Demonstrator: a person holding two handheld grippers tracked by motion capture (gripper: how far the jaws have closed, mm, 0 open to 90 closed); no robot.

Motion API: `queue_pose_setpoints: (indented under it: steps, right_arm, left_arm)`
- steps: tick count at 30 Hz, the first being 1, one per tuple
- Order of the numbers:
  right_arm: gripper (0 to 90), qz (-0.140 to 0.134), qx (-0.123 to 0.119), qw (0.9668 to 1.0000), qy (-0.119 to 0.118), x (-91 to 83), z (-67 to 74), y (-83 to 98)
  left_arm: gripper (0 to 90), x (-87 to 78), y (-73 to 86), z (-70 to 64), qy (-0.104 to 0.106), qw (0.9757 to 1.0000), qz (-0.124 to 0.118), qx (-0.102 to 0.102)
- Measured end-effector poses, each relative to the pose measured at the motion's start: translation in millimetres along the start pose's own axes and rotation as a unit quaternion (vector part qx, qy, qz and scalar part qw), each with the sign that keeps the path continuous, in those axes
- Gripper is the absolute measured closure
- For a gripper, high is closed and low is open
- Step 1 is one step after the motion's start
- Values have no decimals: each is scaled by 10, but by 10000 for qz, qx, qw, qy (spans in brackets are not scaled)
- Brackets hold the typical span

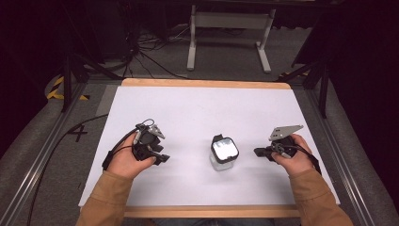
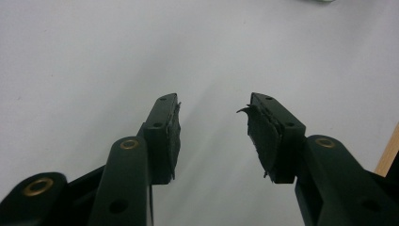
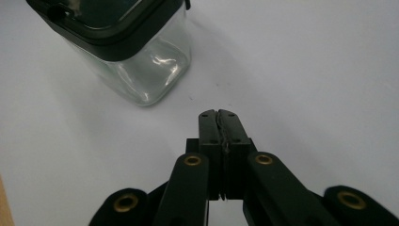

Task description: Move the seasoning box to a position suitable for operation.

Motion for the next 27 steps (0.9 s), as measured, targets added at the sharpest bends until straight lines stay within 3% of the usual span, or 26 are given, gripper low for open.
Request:
queue_pose_setpoints:
  steps: [7, 11, 21, 27]
  right_arm:
    - [897, 55, -310, 9993, -198, 127, 253, -102]
    - [896, 70, -369, 9989, -279, 203, 318, -109]
    - [894, 79, -416, 9990, -116, 400, 295, -128]
    - [894, 37, -395, 9990, -182, 462, 284, -130]
  left_arm:
    - [531, 22, 3, -34, 20, 10000, 65, 32]
    - [525, 36, 8, -42, 29, 9999, 113, 74]
    - [519, 56, 15, -70, 63, 9998, 200, 75]
    - [518, 65, 14, -69, 42, 9998, 159, 86]
Point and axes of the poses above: each handheld gripper's, and its own axes: x roughly forward along the jaws, y roughly out of its underside, z roughly to its left, the point moved 10 cm from there along x, roughly forward along the jaws, and after that the axes turned 5 degrees about -z, right-handed, at the moved point
